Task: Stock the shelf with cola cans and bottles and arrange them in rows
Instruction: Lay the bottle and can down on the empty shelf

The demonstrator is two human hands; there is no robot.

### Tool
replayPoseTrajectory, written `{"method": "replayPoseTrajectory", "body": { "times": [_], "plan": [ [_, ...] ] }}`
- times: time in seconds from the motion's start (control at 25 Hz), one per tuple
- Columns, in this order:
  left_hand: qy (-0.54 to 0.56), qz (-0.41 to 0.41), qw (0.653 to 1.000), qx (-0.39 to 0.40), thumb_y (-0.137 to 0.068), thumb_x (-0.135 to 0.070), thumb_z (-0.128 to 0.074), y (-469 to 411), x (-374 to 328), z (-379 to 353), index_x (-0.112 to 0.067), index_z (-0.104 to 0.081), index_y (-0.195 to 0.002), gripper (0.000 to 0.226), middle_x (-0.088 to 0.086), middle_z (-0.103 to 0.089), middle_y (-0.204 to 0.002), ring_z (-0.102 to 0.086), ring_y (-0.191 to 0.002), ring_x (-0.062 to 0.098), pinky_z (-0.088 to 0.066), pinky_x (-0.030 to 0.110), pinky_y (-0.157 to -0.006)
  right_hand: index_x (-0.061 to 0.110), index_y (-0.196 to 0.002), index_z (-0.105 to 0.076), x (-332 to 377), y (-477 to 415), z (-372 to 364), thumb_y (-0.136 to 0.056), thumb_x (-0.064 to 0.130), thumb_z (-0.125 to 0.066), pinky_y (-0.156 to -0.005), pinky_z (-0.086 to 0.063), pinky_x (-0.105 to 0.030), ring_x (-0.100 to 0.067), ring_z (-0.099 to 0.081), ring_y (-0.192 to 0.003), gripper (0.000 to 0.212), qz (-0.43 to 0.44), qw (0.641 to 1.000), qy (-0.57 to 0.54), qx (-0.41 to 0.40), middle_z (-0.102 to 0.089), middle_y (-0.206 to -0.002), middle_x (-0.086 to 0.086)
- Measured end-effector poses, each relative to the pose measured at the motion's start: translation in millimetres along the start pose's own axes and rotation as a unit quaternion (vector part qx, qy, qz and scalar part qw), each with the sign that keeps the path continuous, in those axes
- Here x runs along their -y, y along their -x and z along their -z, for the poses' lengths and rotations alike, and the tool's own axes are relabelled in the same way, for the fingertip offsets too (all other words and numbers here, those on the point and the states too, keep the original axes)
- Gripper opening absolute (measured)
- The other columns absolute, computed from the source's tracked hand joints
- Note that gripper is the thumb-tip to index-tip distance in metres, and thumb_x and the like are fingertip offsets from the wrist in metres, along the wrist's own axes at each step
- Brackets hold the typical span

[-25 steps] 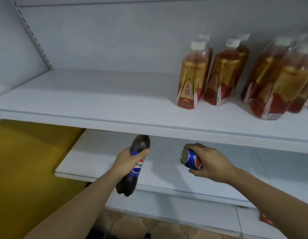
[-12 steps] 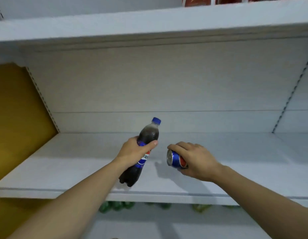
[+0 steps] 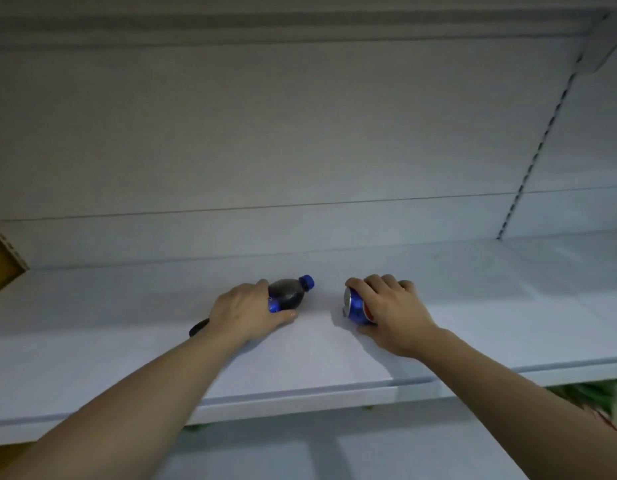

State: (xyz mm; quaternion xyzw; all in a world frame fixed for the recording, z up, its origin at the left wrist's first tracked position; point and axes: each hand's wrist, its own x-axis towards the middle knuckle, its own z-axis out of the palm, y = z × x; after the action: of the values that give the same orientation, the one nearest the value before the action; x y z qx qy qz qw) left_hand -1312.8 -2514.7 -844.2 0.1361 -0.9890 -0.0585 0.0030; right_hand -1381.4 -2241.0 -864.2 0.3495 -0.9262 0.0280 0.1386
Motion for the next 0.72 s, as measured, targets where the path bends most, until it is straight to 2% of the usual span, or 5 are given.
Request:
{"method": "replayPoseTrajectory", "body": {
  "times": [0.28,0.4,0.56,0.64,0.72],
  "plan": [
    [-0.075,-0.069,0.992,-0.069,-0.091,-0.068,-0.052,-64.0,-71.2,-18.0,-0.022,-0.043,-0.132,0.062,0.003,-0.059,-0.119,-0.055,-0.104,0.025,-0.043,0.038,-0.083,0.023,-0.139,-0.039,-60.6,-5.3,-14.1,-0.080,0.043,-0.069,-0.094,-0.041,-0.053,-0.030,-0.055,-0.104,0.069,-0.048,0.993,0.104,-0.004,-0.056,-0.119,-0.004],
    [-0.117,-0.109,0.983,-0.093,-0.102,-0.051,-0.045,-86.7,-108.9,-30.8,-0.021,-0.020,-0.155,0.066,0.010,-0.047,-0.139,-0.045,-0.123,0.030,-0.038,0.046,-0.099,0.022,-0.148,-0.031,-97.1,7.9,-17.5,-0.080,0.040,-0.059,-0.105,-0.031,-0.062,-0.034,-0.050,-0.119,0.075,-0.079,0.990,0.114,-0.010,-0.048,-0.134,-0.008],
    [-0.157,-0.172,0.969,-0.087,-0.094,-0.010,-0.054,-87.2,-129.2,-38.5,-0.026,0.013,-0.159,0.095,0.017,-0.014,-0.162,-0.012,-0.151,0.035,-0.012,0.060,-0.119,0.027,-0.159,-0.012,-113.9,13.2,-17.9,-0.092,0.049,-0.037,-0.120,-0.005,-0.064,-0.035,-0.012,-0.153,0.075,-0.077,0.994,0.080,0.016,-0.018,-0.164,-0.009],
    [-0.137,-0.191,0.969,-0.072,-0.089,0.003,-0.051,-81.2,-131.8,-41.2,-0.030,0.021,-0.157,0.105,0.013,0.014,-0.168,0.017,-0.155,0.031,0.007,0.064,-0.120,0.030,-0.161,-0.003,-111.6,11.6,-19.9,-0.094,0.047,-0.036,-0.120,0.007,-0.063,-0.032,0.010,-0.155,0.077,-0.063,0.996,0.061,0.016,0.000,-0.169,-0.007],
    [-0.122,-0.190,0.970,-0.087,-0.088,0.006,-0.052,-74.7,-130.1,-48.8,-0.029,0.019,-0.158,0.105,0.009,0.026,-0.166,0.028,-0.152,0.028,0.015,0.064,-0.117,0.029,-0.161,-0.007,-108.2,11.4,-19.0,-0.091,0.045,-0.042,-0.121,0.006,-0.062,-0.031,0.014,-0.154,0.080,-0.055,0.997,0.054,-0.010,0.002,-0.169,-0.009]
  ]
}}
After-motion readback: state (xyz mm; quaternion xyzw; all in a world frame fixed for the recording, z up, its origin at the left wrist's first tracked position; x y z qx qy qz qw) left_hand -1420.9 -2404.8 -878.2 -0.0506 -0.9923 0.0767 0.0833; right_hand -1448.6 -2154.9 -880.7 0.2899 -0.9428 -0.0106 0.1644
